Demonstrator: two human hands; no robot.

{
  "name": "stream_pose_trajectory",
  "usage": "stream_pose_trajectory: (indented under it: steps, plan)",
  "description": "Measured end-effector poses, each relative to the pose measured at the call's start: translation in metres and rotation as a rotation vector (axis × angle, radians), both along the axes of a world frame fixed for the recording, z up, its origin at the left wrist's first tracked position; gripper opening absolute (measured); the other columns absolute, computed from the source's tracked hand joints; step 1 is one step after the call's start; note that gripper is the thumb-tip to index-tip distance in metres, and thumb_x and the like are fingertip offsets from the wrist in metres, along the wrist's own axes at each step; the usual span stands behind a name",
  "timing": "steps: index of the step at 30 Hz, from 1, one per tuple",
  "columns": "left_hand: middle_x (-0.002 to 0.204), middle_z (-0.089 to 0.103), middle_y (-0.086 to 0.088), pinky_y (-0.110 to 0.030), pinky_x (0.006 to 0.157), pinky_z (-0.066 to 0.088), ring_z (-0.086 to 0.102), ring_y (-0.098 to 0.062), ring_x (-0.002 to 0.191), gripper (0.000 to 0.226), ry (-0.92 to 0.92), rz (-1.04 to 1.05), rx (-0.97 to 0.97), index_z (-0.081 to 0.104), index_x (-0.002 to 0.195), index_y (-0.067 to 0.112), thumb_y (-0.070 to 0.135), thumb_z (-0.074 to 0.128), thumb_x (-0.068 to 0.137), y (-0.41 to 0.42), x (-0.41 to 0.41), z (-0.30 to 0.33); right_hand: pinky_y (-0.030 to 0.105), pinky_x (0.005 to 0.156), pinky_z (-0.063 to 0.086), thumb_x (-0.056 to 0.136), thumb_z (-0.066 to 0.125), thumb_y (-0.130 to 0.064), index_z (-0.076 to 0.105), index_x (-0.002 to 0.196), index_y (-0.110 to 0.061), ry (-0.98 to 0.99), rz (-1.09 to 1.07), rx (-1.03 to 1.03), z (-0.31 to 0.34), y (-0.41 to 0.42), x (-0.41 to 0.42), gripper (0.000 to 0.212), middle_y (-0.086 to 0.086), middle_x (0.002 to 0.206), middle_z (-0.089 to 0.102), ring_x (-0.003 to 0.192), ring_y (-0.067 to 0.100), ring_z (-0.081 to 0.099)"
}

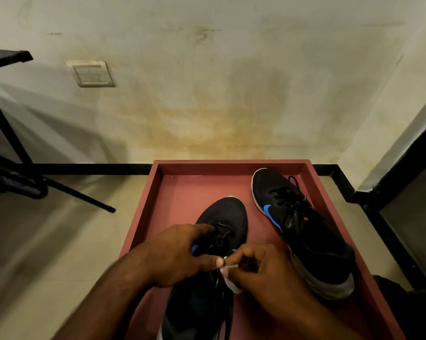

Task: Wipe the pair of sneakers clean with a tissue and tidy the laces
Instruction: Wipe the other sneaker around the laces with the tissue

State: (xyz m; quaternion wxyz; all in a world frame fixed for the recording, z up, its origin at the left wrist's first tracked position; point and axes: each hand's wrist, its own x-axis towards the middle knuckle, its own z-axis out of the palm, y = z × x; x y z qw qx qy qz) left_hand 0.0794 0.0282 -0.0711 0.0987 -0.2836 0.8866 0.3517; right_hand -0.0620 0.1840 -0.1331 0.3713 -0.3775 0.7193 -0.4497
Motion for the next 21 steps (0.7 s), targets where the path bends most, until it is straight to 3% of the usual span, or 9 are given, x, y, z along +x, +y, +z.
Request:
stream_pose_trajectory:
  steps: [2,5,8,11,13,15,18,21]
  plan:
    - [0.146,0.058,0.011,-0.029,0.109,0.048,0.057,-0.006,0.128,0.062,0.012,0.022,-0.049,0.047,0.151,0.032,0.048,0.067,0.095,0.002,-0.003,-0.001,0.041,0.079,0.065,0.085,0.083,-0.017,0.082,0.084,-0.019,-0.079,0.064,0.000,0.009,0.007,0.001,0.003,0.004,0.079,0.080,0.077,0.019,0.078]
    - [0.134,0.067,0.004,-0.033,0.103,0.052,0.064,-0.012,0.119,0.044,-0.006,0.074,-0.151,0.059,0.139,0.024,0.043,0.062,0.100,0.004,-0.009,-0.005,0.047,0.076,0.065,0.085,0.083,-0.014,0.082,0.082,-0.023,0.013,-0.179,-0.111,0.011,0.004,-0.011,0.009,0.002,0.075,0.080,0.071,0.016,0.078]
    - [0.121,0.071,0.002,-0.030,0.094,0.055,0.067,-0.014,0.107,0.034,-0.015,0.099,-0.204,0.064,0.129,0.023,0.042,0.059,0.101,0.007,-0.014,-0.009,0.033,0.073,0.064,0.084,0.082,-0.007,0.079,0.081,-0.023,0.156,-0.325,-0.269,0.020,-0.001,-0.019,0.017,-0.006,0.080,0.080,0.074,0.010,0.078]
    - [0.117,0.072,0.000,-0.031,0.090,0.056,0.068,-0.016,0.103,0.031,-0.016,0.105,-0.223,0.065,0.125,0.021,0.040,0.059,0.101,0.007,-0.015,-0.010,0.027,0.062,0.059,0.083,0.082,-0.004,0.076,0.078,-0.023,0.105,-0.119,-0.318,0.025,0.009,-0.001,0.021,-0.001,0.076,0.076,0.065,0.013,0.074]
    - [0.118,0.072,-0.003,-0.034,0.091,0.056,0.068,-0.019,0.105,0.032,-0.018,0.101,-0.236,0.066,0.125,0.019,0.038,0.059,0.101,0.007,-0.017,-0.012,0.027,0.067,0.059,0.083,0.082,-0.009,0.075,0.081,-0.027,0.244,0.029,-0.284,0.016,0.014,0.011,0.019,-0.004,0.083,0.073,0.075,0.012,0.074]
    - [0.119,0.072,-0.005,-0.035,0.092,0.054,0.068,-0.022,0.107,0.032,-0.029,0.102,-0.261,0.066,0.125,0.016,0.037,0.058,0.101,0.006,-0.018,-0.013,0.025,0.072,0.058,0.084,0.081,-0.012,0.076,0.085,-0.027,0.363,0.016,-0.260,0.000,0.008,0.012,0.016,-0.010,0.089,0.072,0.084,0.007,0.073]
    - [0.120,0.072,-0.007,-0.035,0.092,0.054,0.067,-0.024,0.108,0.033,-0.027,0.125,-0.273,0.067,0.125,0.014,0.035,0.058,0.101,0.007,-0.018,-0.016,0.022,0.072,0.056,0.082,0.079,-0.011,0.077,0.085,-0.027,0.350,-0.070,-0.203,-0.004,0.004,0.008,0.016,-0.014,0.089,0.074,0.083,0.004,0.072]
    - [0.119,0.072,-0.005,-0.038,0.094,0.056,0.068,-0.021,0.107,0.033,-0.025,0.135,-0.224,0.066,0.128,0.015,0.034,0.059,0.101,0.008,-0.016,-0.016,0.016,0.069,0.053,0.077,0.079,-0.003,0.076,0.080,-0.022,0.282,0.073,-0.264,0.006,0.015,0.022,0.019,-0.012,0.084,0.073,0.080,0.008,0.072]
